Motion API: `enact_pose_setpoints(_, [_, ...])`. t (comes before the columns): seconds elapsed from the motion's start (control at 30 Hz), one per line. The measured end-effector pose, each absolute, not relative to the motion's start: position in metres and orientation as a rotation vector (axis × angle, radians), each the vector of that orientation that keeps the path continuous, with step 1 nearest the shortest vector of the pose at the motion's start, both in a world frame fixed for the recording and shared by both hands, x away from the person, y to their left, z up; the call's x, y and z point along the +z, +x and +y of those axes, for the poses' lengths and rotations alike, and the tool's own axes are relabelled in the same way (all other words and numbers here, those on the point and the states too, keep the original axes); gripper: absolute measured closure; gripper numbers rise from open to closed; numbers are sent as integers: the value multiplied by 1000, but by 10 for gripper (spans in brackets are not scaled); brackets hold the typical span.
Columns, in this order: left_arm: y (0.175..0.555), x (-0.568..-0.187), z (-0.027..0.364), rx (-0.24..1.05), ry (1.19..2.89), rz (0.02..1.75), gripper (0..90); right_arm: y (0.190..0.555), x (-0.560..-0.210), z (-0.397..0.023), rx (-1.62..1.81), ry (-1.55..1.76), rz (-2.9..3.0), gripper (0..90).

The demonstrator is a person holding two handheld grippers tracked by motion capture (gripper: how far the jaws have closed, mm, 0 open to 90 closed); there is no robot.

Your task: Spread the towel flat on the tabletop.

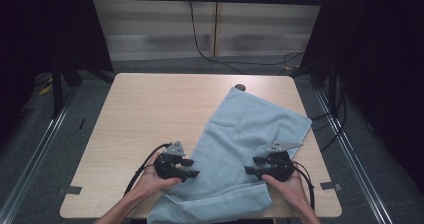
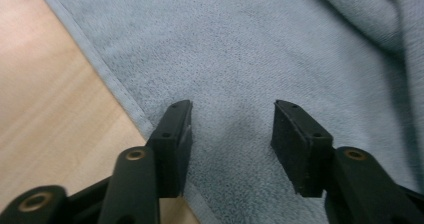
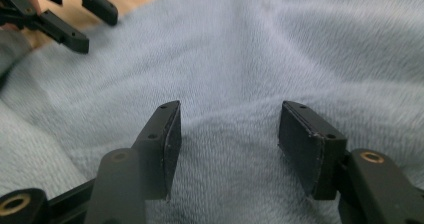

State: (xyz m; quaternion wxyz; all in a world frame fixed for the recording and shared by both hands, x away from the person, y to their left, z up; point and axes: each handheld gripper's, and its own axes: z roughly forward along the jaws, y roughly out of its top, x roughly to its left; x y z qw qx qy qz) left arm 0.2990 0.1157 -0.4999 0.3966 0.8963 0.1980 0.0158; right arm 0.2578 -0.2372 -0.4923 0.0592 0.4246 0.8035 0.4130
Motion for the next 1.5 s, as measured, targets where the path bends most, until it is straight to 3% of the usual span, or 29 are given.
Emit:
enact_pose_setpoints(0.03, [295,-500,115,105,2287,475,591,257,-493,-237,1238,1290,2434,427])
enact_pose_setpoints(0.13, [287,-500,117,102,2284,448,806,253,-492,-240,1242,1299,2427,423])
enact_pose_setpoints(0.17, [285,-500,118,109,2288,456,841,250,-492,-242,1246,1299,2425,424])
enact_pose_setpoints(0.43, [284,-502,125,43,2243,532,859,239,-501,-237,1211,1268,2463,449])
enact_pose_setpoints(0.57, [288,-501,136,8,2226,587,864,241,-500,-225,1127,1171,2465,809])
enact_pose_setpoints(0.63, [289,-500,143,-13,2210,623,866,242,-499,-225,1137,1171,2457,851])
enact_pose_setpoints(1.0, [258,-476,197,-41,2070,648,867,215,-474,-266,1276,1232,2323,855])
enact_pose_setpoints(1.2, [246,-473,201,-25,2084,631,865,207,-472,-261,1293,1197,2325,847])
enact_pose_setpoints(1.4, [258,-481,216,-54,2072,722,850,223,-475,-247,1274,1176,2353,813])
enact_pose_setpoints(1.5, [256,-481,223,-56,2064,721,765,228,-473,-238,1273,1166,2385,708])
